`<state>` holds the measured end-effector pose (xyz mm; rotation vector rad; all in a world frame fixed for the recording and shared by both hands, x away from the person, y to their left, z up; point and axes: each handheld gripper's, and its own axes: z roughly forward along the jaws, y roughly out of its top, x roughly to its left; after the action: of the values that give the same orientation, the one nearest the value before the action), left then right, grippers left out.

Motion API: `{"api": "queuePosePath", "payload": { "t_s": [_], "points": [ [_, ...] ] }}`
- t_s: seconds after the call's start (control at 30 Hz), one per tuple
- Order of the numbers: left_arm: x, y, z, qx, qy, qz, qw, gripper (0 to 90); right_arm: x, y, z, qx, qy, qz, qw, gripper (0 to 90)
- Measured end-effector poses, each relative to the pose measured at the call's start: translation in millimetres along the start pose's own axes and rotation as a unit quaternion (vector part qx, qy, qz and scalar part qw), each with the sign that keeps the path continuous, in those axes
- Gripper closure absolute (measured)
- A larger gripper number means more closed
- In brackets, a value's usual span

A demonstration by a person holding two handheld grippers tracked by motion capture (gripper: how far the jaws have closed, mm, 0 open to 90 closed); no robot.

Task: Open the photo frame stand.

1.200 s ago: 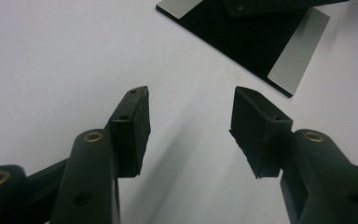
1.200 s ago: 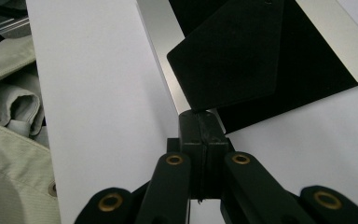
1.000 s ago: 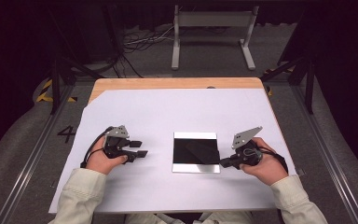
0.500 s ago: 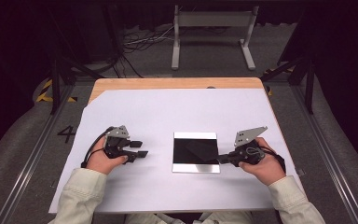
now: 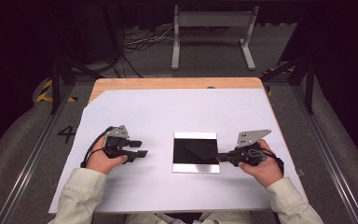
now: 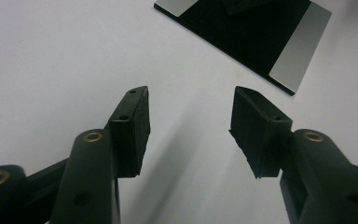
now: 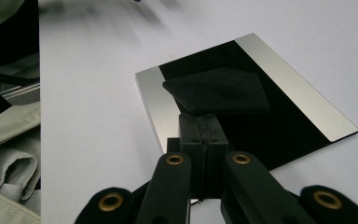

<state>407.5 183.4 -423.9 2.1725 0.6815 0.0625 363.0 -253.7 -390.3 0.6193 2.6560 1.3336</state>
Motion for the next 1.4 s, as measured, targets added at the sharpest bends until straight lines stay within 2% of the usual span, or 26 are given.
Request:
{"api": "queuePosePath", "payload": {
  "t_s": [0.43,0.67,0.9,1.17,1.33,1.4],
  "points": [
    [-0.1,0.9,1.1,0.001,-0.001,0.001,1.0,48.0,0.3,0.6,0.1,-0.01,-0.002,0.002,0.9999,90.0],
    [0.1,2.1,2.8,-0.001,-0.004,0.004,1.0,47.3,0.5,1.7,-3.3,0.012,0.009,0.002,0.9999,90.0],
    [-0.4,3.6,2.6,0.0,-0.004,0.004,1.0,46.9,1.1,3.0,-11.9,0.014,0.014,-0.01,0.9998,86.8],
    [-0.7,3.3,3.9,-0.001,-0.004,0.004,1.0,46.8,-0.4,7.6,-27.9,-0.009,0.005,-0.01,0.9999,82.6],
    [-0.4,2.8,3.9,0.001,-0.002,0.008,1.0,46.7,-0.9,9.0,-31.3,-0.025,-0.001,0.004,0.9997,76.8],
    [-1.2,2.6,3.5,0.0,-0.002,0.005,1.0,46.7,-0.4,11.7,-32.1,-0.036,-0.011,0.014,0.9992,73.1]
  ]
}}
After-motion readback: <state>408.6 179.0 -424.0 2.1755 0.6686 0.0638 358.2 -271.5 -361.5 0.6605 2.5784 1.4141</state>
